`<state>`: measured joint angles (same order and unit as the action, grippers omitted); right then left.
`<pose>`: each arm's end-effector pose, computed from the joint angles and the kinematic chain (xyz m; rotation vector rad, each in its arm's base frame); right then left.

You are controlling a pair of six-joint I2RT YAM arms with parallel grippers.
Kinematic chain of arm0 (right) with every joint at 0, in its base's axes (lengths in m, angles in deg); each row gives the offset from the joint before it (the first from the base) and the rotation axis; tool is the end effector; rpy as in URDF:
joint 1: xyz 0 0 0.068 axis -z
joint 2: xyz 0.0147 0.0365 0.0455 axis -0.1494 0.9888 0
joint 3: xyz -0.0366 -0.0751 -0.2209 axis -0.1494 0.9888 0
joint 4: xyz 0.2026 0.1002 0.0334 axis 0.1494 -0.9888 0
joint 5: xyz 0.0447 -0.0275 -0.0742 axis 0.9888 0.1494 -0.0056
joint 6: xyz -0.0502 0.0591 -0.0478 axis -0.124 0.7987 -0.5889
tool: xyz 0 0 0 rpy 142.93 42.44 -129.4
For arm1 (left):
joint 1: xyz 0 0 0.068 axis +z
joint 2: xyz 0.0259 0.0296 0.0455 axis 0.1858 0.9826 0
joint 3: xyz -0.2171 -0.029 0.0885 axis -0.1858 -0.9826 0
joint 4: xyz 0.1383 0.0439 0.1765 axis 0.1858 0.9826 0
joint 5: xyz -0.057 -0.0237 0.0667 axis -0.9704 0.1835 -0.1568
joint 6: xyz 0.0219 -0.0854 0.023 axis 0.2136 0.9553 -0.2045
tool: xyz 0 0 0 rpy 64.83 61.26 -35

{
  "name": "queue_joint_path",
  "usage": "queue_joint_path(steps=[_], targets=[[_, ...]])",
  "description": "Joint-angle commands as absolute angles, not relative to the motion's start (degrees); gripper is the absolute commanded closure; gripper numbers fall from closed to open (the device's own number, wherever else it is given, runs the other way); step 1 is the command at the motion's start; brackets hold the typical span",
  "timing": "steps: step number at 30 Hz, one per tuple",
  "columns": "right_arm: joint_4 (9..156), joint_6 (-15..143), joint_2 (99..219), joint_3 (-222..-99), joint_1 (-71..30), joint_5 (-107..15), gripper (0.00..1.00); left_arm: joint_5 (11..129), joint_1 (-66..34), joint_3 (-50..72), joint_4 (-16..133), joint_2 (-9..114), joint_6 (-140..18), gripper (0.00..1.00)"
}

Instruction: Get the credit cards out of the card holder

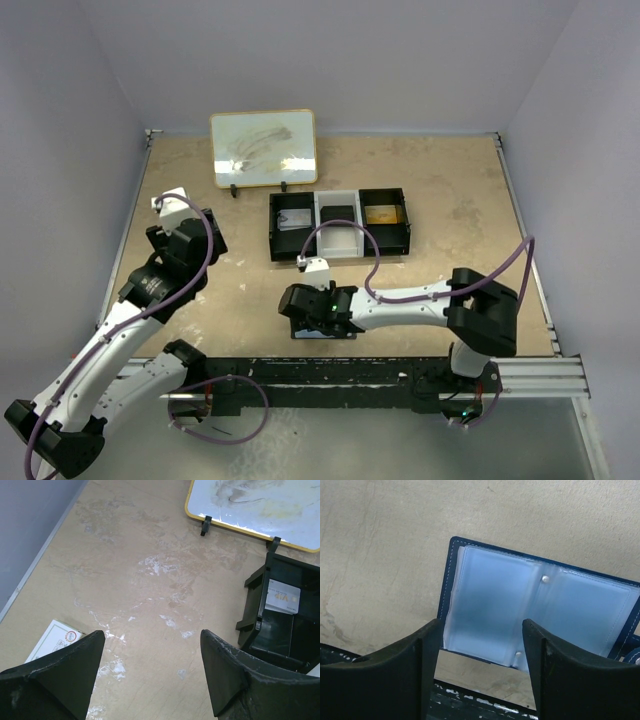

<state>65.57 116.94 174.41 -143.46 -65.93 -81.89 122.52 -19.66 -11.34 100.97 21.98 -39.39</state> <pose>0.1248 0.3076 0.1352 -0.1234 2.4367 0.4578 0.1772 -0.0376 0.2743 -0.4658 1.9434 0.1438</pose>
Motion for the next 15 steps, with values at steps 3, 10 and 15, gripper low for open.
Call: queue_joint_path(steps=[3,10,15], targets=[[59.23,119.60,178.80,-147.76,-65.98,-83.71,0.29,123.22,-19.50,-10.79,100.44,21.58,-38.89,0.25],[57.25,119.73,184.97,-149.58,-65.94,-82.95,0.27,122.96,-19.51,-10.83,100.44,21.72,-39.00,0.25],[55.71,121.05,187.96,-149.45,-65.95,-82.91,0.32,122.75,-19.45,-10.83,100.44,21.77,-39.05,0.26]])
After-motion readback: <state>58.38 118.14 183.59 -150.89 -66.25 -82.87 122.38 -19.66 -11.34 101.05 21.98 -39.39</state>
